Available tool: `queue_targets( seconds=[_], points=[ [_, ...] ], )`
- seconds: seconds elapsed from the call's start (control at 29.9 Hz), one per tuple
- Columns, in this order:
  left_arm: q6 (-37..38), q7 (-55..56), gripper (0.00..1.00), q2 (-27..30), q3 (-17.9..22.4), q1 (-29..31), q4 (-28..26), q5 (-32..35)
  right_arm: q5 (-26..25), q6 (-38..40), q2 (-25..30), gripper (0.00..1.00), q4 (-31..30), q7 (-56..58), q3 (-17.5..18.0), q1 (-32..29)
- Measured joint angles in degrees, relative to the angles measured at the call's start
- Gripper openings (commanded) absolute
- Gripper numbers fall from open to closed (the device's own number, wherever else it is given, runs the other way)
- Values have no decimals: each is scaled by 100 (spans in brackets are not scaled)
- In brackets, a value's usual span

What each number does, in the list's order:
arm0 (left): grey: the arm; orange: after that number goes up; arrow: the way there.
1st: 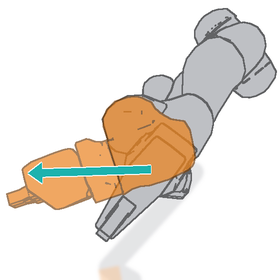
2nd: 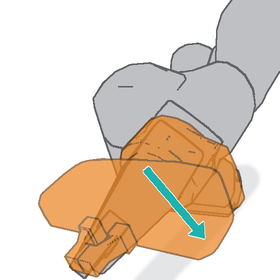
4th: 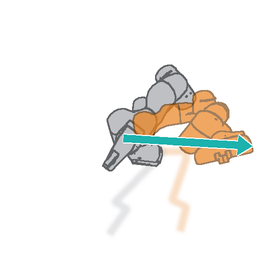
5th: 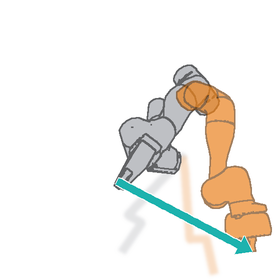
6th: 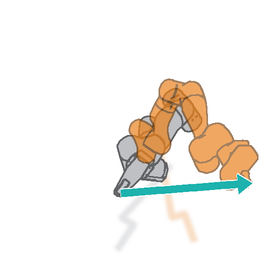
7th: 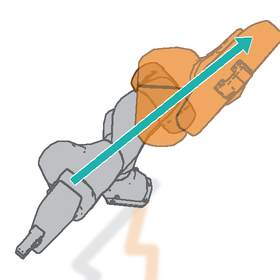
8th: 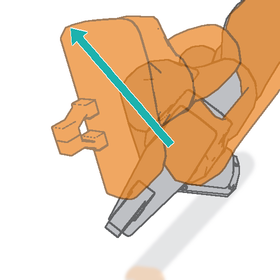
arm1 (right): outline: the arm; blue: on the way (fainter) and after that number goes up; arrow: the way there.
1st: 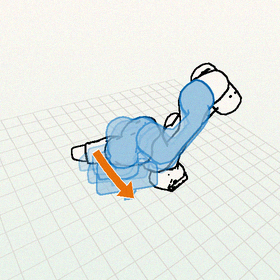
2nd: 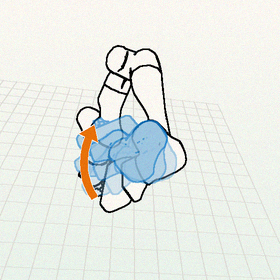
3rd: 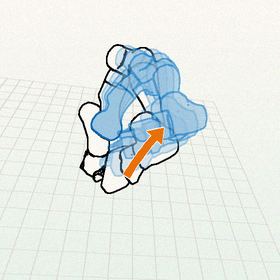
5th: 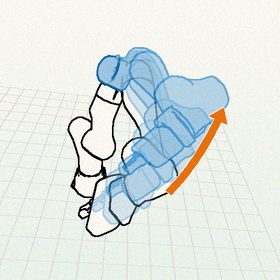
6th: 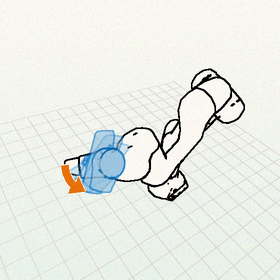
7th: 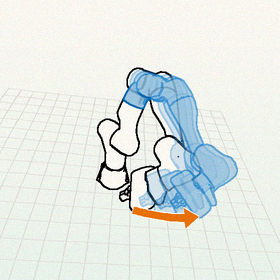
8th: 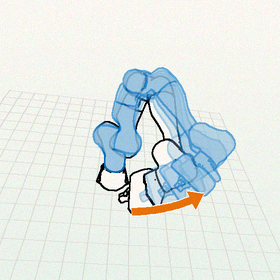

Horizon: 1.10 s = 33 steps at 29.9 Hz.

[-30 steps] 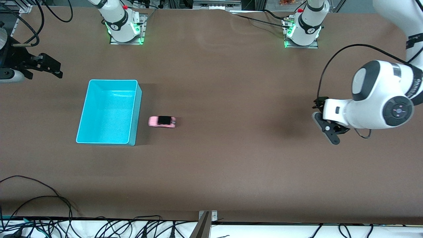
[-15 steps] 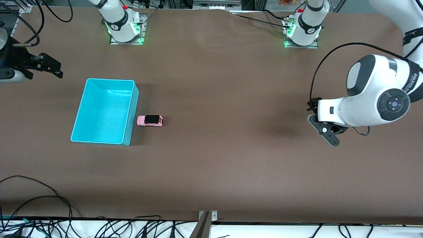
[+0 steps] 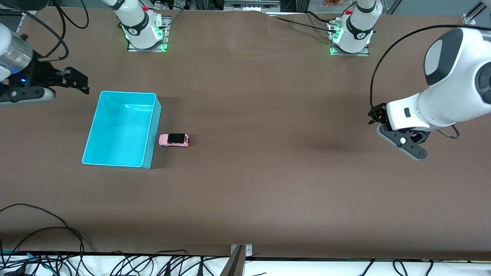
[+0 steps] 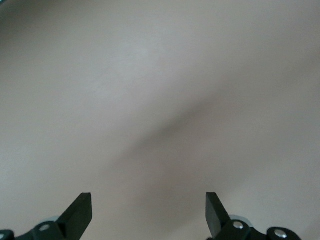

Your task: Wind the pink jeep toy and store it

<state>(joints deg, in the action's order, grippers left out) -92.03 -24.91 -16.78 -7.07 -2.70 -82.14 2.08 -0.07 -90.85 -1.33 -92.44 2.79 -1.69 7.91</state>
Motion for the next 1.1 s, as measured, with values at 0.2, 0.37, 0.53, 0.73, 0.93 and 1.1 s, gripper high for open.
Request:
queue_targets(
  seconds=[0.2,0.37,0.53,0.73,0.93,1.1],
  points=[
    [-3,84,100,391,969,-627,-276,-8,33,-185,-177,100,2,586,52,336],
    [-4,406,100,794,1123,-563,-578,-137,50,-334,-387,100,1,1369,65,536],
    [-2,1019,100,1327,1141,-496,-1007,-213,204,-388,-691,100,-3,2437,68,669],
    [-4,1358,100,1800,917,-396,-1398,-212,316,-654,-1151,100,-7,3922,66,720],
    [-9,1435,100,1899,761,-196,-1496,-210,479,-1015,-1731,100,-19,5272,67,811],
    [-20,1438,100,1901,757,-138,-1487,-210,642,-1397,-2229,100,-23,6042,72,898]
  ],
)
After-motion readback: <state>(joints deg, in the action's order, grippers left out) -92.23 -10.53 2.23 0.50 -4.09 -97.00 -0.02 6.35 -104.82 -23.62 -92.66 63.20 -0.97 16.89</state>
